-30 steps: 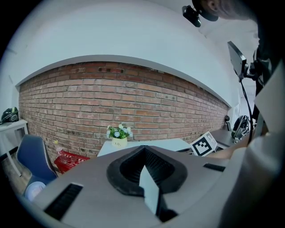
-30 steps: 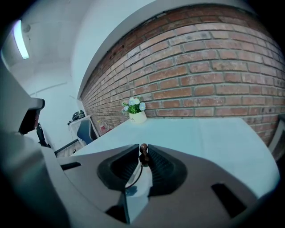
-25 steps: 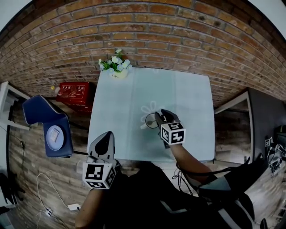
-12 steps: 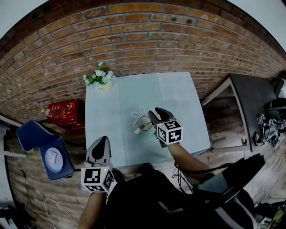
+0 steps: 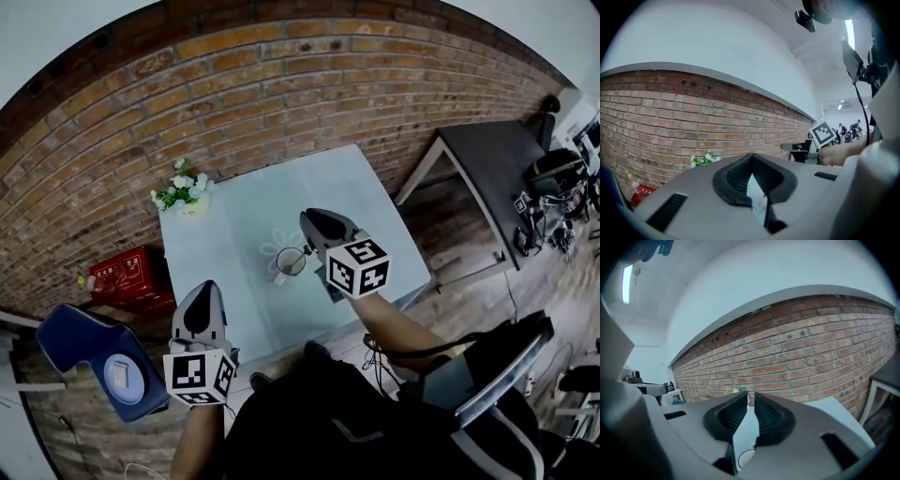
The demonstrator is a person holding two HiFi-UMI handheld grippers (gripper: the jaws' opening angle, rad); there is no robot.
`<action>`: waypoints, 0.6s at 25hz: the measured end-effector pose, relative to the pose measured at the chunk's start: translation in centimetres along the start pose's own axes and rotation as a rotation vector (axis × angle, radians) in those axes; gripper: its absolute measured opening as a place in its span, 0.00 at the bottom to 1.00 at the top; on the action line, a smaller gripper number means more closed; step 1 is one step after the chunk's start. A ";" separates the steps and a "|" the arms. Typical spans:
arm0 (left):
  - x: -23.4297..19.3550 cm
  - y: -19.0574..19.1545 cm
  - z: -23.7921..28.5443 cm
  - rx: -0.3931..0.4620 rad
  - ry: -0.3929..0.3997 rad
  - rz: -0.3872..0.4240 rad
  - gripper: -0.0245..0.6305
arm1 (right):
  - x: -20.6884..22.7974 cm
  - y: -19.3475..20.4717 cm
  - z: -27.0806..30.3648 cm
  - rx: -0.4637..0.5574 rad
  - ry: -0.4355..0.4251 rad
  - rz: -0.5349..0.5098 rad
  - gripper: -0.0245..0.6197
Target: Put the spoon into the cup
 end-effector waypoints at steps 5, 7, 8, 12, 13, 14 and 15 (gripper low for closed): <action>-0.6 -1.5 0.1 0.036 0.038 0.010 0.05 | -2.0 -1.8 -2.0 0.032 0.018 -0.020 0.10; -1.0 -1.8 -0.1 0.053 0.025 0.021 0.05 | -2.9 -2.2 -2.6 0.041 0.021 -0.028 0.10; -1.1 -1.9 -0.3 0.060 0.018 0.030 0.05 | -3.3 -2.4 -3.0 0.045 0.023 -0.029 0.10; -1.4 -2.2 -0.3 0.060 0.022 0.029 0.05 | -4.6 -3.0 -4.3 0.063 0.035 -0.030 0.08; -1.6 -2.2 -0.3 0.060 0.020 0.023 0.05 | -5.0 -3.1 -4.7 0.065 0.035 -0.032 0.07; -1.7 -2.2 -0.4 0.060 0.017 0.017 0.05 | -5.3 -3.1 -5.0 0.067 0.037 -0.036 0.07; -1.9 -2.3 -0.5 0.062 0.014 0.013 0.05 | -5.6 -3.2 -5.3 0.070 0.040 -0.039 0.07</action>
Point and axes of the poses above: the fingertips, and each gripper's own axes: z forward along the fingers, x to its right, y out of its underside, the point moved 7 cm from there along -z, backward along the fingers, and after that the axes turned 1 degree about -z, right-handed, at the moved point
